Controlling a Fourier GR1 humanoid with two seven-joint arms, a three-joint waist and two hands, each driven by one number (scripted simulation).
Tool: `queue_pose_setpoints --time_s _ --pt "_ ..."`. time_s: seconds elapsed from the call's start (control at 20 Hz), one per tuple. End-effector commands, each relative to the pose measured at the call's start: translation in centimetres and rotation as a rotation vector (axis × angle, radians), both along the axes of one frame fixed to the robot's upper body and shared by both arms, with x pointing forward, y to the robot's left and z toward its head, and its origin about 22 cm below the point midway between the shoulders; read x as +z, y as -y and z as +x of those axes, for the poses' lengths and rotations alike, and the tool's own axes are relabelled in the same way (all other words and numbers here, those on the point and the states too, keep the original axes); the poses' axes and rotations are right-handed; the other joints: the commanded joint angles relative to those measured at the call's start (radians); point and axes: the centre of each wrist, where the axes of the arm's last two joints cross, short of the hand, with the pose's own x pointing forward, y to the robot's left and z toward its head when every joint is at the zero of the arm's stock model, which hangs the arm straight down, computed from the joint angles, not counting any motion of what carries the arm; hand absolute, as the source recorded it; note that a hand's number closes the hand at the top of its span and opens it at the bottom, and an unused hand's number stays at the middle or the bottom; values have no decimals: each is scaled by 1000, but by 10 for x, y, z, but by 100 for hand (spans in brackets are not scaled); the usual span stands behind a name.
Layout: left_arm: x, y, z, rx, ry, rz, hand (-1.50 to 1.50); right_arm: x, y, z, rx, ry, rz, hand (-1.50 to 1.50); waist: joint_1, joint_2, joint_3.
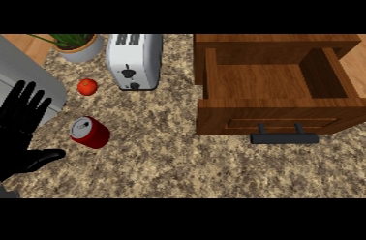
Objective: Pick up the can, place it into the drawer and close the drawer
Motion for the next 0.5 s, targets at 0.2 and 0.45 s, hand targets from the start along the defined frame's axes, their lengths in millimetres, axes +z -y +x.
queue_pose_setpoints --time_s 0.2,0.45 --pt "-51 2 -6 15 -31 44 -150 -5 19 -4 -11 8 1 -150 3 0 0" --pt "-72 -15 24 62 -47 47 -150 15 18 -2 11 1 -16 -150 0 1 0"
